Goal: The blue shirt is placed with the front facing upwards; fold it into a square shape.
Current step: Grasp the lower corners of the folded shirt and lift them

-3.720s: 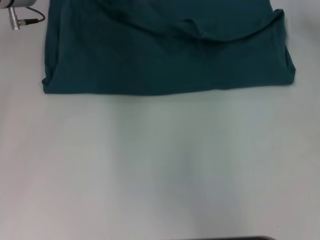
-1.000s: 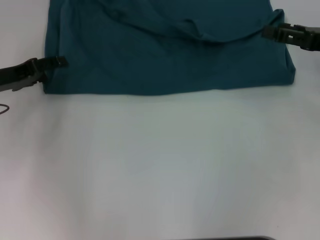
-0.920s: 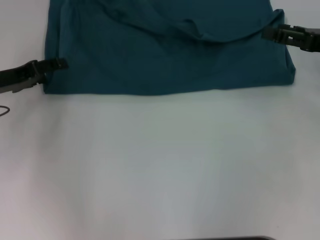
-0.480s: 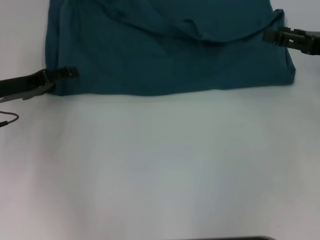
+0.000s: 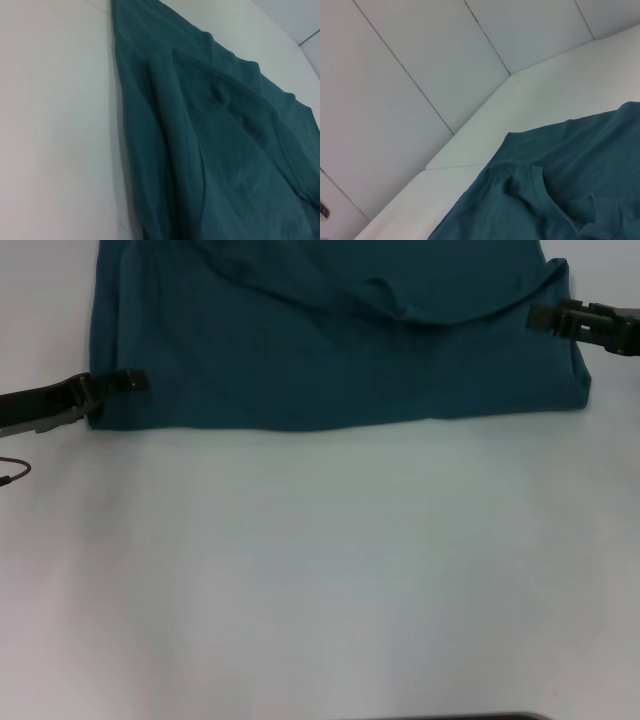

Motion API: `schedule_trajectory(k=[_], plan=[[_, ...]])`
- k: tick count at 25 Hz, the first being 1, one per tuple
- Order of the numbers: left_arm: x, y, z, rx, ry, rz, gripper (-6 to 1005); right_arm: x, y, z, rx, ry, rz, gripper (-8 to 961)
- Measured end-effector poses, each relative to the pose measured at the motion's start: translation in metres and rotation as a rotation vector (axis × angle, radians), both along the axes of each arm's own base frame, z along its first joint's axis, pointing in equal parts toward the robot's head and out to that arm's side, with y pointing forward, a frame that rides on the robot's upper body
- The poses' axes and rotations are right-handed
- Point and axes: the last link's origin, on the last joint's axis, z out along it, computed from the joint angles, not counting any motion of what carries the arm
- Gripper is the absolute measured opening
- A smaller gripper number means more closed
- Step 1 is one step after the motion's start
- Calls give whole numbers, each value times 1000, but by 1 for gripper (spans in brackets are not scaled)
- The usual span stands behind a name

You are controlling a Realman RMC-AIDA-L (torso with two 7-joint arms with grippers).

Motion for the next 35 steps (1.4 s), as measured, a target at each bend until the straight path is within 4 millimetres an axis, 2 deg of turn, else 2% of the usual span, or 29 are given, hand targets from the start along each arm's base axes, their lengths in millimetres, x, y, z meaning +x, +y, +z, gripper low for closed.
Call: schedule_trajectory(k=[11, 25, 35], plan=[[13, 5, -13, -43, -15, -24, 890, 0, -1, 0, 1, 8, 1, 924], [23, 10, -9, -74, -23, -10, 868, 2, -3, 2, 7, 14, 0, 925], [25, 10, -11, -87, -7, -17, 674, 2, -5, 1, -2, 20, 4, 924]])
